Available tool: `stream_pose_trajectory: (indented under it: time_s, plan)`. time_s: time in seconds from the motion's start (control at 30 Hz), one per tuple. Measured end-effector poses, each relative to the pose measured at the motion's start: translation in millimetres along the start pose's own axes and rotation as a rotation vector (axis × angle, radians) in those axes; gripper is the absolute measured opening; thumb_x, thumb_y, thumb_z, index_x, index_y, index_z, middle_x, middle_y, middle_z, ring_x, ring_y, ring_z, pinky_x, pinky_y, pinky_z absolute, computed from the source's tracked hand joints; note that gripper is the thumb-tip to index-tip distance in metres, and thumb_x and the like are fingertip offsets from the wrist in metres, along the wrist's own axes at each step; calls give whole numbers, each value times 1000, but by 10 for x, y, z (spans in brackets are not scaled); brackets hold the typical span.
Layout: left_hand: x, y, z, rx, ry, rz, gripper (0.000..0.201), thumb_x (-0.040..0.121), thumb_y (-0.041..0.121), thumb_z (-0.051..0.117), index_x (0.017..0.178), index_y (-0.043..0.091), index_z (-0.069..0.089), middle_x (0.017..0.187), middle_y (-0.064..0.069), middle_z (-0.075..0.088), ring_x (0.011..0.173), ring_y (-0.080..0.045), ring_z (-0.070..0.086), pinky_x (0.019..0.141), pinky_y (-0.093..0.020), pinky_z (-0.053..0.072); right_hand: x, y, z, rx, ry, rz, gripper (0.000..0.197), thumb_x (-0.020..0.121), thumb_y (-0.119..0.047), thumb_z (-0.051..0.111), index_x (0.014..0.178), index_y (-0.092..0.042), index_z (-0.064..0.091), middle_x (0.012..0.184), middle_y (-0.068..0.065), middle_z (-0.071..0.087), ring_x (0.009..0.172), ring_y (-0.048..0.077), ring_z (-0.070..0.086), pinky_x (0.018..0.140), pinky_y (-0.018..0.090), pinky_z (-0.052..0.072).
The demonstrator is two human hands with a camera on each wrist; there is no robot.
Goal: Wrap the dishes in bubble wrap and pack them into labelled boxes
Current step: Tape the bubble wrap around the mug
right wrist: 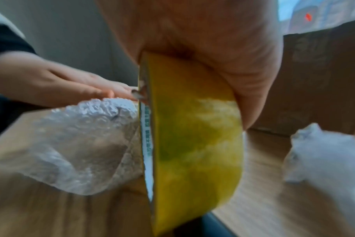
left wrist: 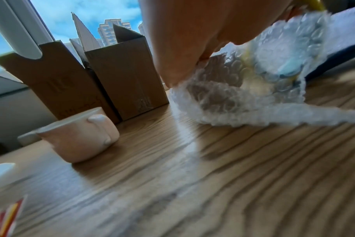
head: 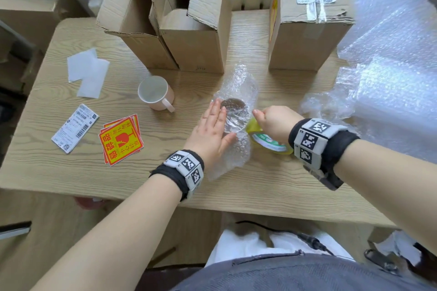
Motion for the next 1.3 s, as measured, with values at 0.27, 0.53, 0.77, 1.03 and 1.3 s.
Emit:
stream_pose_trajectory:
  time_s: [0.27, 0.53, 0.77, 1.03, 1.3]
  plan:
    - [-228, 32, -362, -81, 362, -132, 46, 96, 26, 46, 141, 23, 41, 154, -6, 25, 140, -27, 21, 116, -46, 17, -303, 112, 359, 683, -120, 53, 41, 99, -37, 39, 123, -8, 56, 120, 5, 53, 114, 21, 48, 93, 28, 35]
    - [-516, 446, 182, -571, 106, -421, 37, 94, 52, 41, 80, 19, 52, 82, 4, 63, 78, -16, 64, 74, -33, 48, -328, 680, 155, 50, 81, 74, 36, 84, -20, 57, 119, -13, 51, 120, 11, 47, 113, 29, 45, 94, 40, 43]
    - [-354, 504, 362, -1100, 133, -526, 34, 92, 50, 50, 87, 18, 63, 95, -1, 67, 92, -18, 62, 84, -31, 48, -391, 737, 304, -488, 35, -137, 33, 83, -11, 52, 114, -21, 52, 117, 4, 53, 116, 25, 45, 101, 36, 30]
    - [-394, 463, 397, -1606, 291, -614, 30, 92, 13, 59, 118, 0, 48, 104, -17, 64, 75, -22, 66, 62, -31, 57, -517, 848, 32, -336, 72, -93, 16, 87, -3, 46, 94, -13, 35, 86, 4, 49, 76, 26, 51, 64, 34, 42]
    - [-493, 510, 351, -1646, 265, -632, 22, 96, 15, 51, 117, 17, 49, 85, -4, 59, 69, -15, 60, 48, -21, 53, -588, 372, -324, 3, 112, -385, 28, 91, -30, 59, 110, -15, 45, 88, 4, 55, 77, 25, 50, 69, 35, 43]
Point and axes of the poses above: each hand's wrist, its own x-axis towards the middle knuckle, its own z-axis out of the palm, y = z × x, the point moved 8 cm from there along x, towards the middle knuckle
